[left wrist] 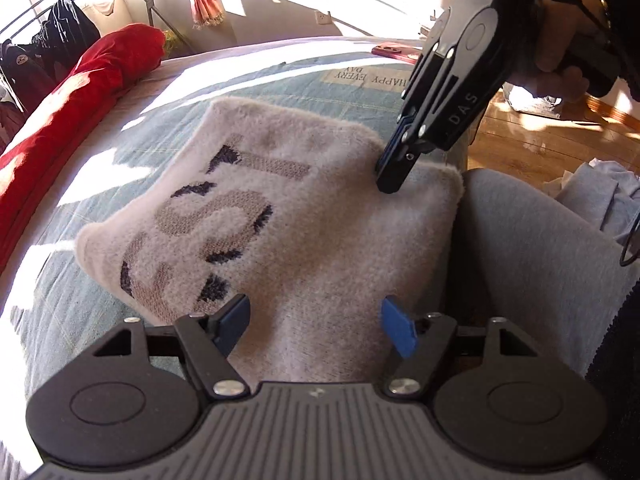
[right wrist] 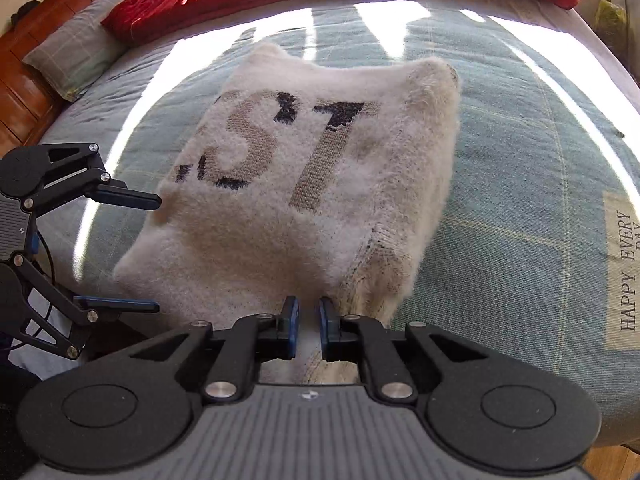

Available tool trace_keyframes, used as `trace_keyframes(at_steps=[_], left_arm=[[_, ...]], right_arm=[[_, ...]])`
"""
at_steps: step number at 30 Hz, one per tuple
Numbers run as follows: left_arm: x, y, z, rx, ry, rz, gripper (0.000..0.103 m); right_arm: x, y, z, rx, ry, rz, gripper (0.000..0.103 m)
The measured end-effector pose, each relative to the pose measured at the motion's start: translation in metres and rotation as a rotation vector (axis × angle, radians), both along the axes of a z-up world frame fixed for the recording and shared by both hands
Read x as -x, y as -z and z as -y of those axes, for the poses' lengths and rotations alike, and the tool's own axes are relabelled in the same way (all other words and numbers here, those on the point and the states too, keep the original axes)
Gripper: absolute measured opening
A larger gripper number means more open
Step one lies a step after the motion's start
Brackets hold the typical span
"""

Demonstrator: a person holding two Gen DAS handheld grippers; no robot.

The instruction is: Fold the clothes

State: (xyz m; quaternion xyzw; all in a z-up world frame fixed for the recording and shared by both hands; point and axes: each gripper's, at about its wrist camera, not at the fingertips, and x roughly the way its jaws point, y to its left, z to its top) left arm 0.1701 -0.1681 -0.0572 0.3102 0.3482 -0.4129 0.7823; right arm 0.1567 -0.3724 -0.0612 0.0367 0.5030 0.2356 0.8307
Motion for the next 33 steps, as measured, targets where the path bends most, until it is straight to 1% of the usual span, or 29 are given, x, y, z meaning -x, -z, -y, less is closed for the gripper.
trace_keyframes(at_steps=[3,5,7,9,11,12,13,14,15,17,20,23,27,33], left_arm=[[-0.031,-0.019,-0.001,0.049,-0.055,0.04,0.072],[-0.054,-0.023,0.0,0.068,-0.093,0.056,0.07],[-0.073,-0.021,0.005,0.082,-0.119,0.052,0.07],[-0.091,-0.014,0.011,0.084,-0.132,0.04,0.07],[-0.103,-0.003,0.016,0.072,-0.135,0.023,0.07],[-0.108,0.004,0.018,0.059,-0.145,0.009,0.071],[-0.114,0.01,0.018,0.057,-0.156,-0.02,0.071],[-0.12,0.014,0.016,0.072,-0.169,-0.054,0.072],[-0.127,0.018,0.013,0.093,-0.186,-0.089,0.075],[-0.14,0.024,0.007,0.126,-0.213,-0.151,0.077],[-0.15,0.031,0.005,0.142,-0.218,-0.198,0.078],[-0.153,0.036,0.007,0.143,-0.228,-0.21,0.08],[-0.149,0.04,0.01,0.141,-0.239,-0.189,0.083],[-0.143,0.029,0.014,0.119,-0.261,-0.16,0.082]], right_arm=[[-0.013,-0.03,0.004,-0.009,0.035,0.106,0.027],[-0.036,-0.04,0.003,0.019,0.064,0.163,0.027],[-0.058,-0.039,-0.001,0.029,0.094,0.178,0.027],[-0.076,-0.029,-0.008,0.072,0.101,0.2,0.027],[-0.094,-0.009,-0.014,0.147,0.113,0.184,0.027],[-0.099,0.001,-0.015,0.169,0.115,0.17,0.026],[-0.102,0.012,-0.014,0.184,0.114,0.156,0.026],[-0.106,0.022,-0.014,0.199,0.114,0.141,0.026],[-0.107,0.027,-0.013,0.197,0.117,0.135,0.026],[-0.111,0.03,-0.007,0.17,0.121,0.119,0.026],[-0.118,0.035,0.002,0.124,0.126,0.093,0.026],[-0.122,0.041,0.007,0.094,0.13,0.089,0.027],[-0.12,0.041,0.009,0.074,0.135,0.091,0.027],[-0.115,0.035,0.009,0.057,0.163,0.108,0.028]])
